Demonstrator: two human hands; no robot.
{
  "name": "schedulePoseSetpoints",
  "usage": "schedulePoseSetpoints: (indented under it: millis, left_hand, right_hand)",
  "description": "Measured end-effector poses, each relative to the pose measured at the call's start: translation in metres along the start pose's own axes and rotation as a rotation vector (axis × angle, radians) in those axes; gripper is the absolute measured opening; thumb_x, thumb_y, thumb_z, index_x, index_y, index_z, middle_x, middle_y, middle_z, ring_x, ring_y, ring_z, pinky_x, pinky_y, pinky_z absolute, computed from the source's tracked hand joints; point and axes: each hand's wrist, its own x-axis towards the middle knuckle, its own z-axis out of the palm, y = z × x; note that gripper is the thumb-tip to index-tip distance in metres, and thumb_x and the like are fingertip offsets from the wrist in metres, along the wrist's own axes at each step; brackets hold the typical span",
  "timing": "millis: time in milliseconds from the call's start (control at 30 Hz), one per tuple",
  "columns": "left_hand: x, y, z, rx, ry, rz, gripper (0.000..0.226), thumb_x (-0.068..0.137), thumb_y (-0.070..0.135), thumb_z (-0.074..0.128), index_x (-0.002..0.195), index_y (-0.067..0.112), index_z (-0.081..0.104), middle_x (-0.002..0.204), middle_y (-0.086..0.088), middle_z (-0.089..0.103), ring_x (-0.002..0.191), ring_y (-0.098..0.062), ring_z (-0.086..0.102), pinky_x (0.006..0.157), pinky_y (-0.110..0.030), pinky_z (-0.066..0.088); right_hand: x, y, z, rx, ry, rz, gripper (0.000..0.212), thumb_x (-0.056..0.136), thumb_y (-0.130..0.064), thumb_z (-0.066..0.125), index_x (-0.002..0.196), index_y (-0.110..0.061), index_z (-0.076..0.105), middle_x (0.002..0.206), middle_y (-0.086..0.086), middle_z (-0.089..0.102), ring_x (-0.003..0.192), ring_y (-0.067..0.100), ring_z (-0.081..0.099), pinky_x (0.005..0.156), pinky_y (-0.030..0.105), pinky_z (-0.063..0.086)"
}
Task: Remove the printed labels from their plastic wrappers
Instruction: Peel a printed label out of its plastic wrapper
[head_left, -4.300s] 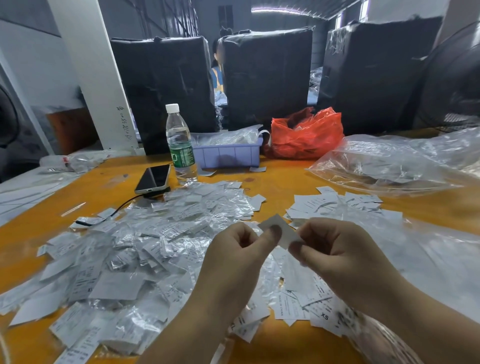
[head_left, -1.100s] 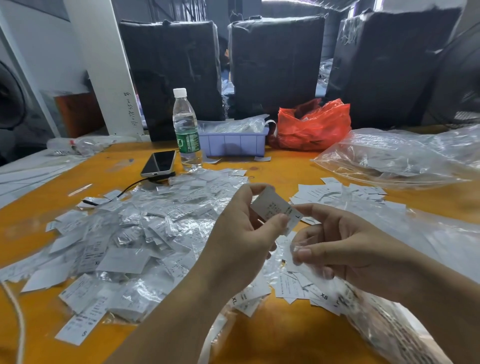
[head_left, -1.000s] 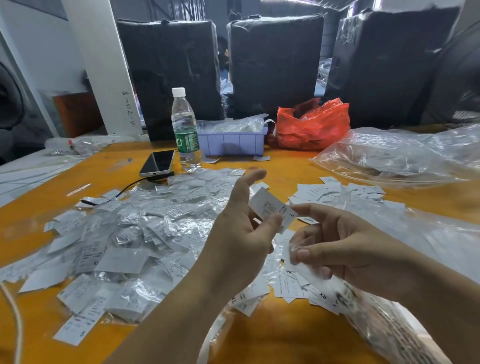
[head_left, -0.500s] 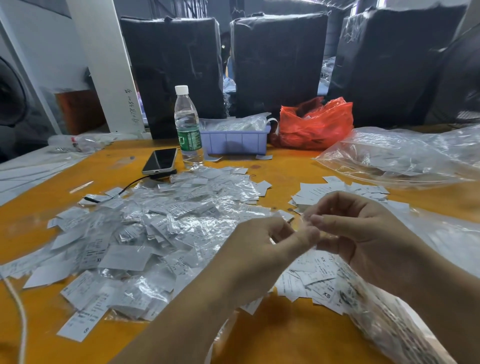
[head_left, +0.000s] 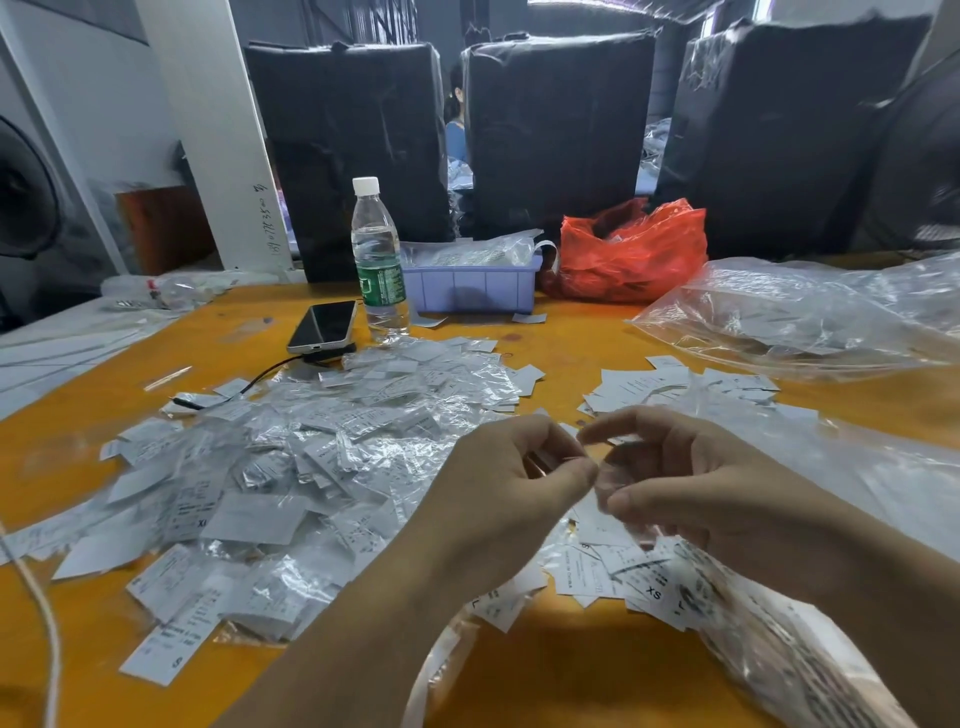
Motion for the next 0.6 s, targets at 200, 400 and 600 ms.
schedulePoseSetpoints:
  millis: [200,400,600]
  left_hand:
    - [0.0033,-0.0007,-0.0037,-0.149,0.055,-0.014,0.002,0.088,0.026,0.071,0.087,0.028,0.070,0.078,0.014,0.068,0.066,-0.003,0.061,0.059,-0.018,0.052]
    - [0.0059,-0.0019,-0.0064,-0.330,0.093,-0.050,0.013,0.092,0.013,0.065,0.095,0.024,0.072,0.078,0.013,0.067,0.068,-0.005,0.062,0.061,-0.022,0.054]
    - [0.0047,-0.0036,-0.0017,-0.335,0.114,-0.029,0.032,0.090,0.012,0.067,0.111,0.035,0.060,0.075,0.015,0.066,0.067,-0.004,0.063,0.060,-0.020,0.054]
  right_hand:
    - [0.0016,-0.0009,0.0006,-0.060,0.124,0.012,0.041,0.065,-0.008,0.075,0.104,0.000,0.066,0.070,0.017,0.064,0.050,0.015,0.051,0.048,0.023,0.043]
    - [0.0023,-0.0006,-0.0042,0.083,0.205,-0.027,0.055,0.052,-0.013,0.081,0.105,-0.007,0.066,0.072,0.017,0.066,0.051,0.018,0.051,0.049,0.026,0.044]
    - [0.0028,0.0014,-0.0015,0.144,0.149,-0.038,0.059,0.052,-0.009,0.081,0.108,-0.007,0.066,0.071,0.013,0.063,0.050,0.017,0.051,0.049,0.026,0.044]
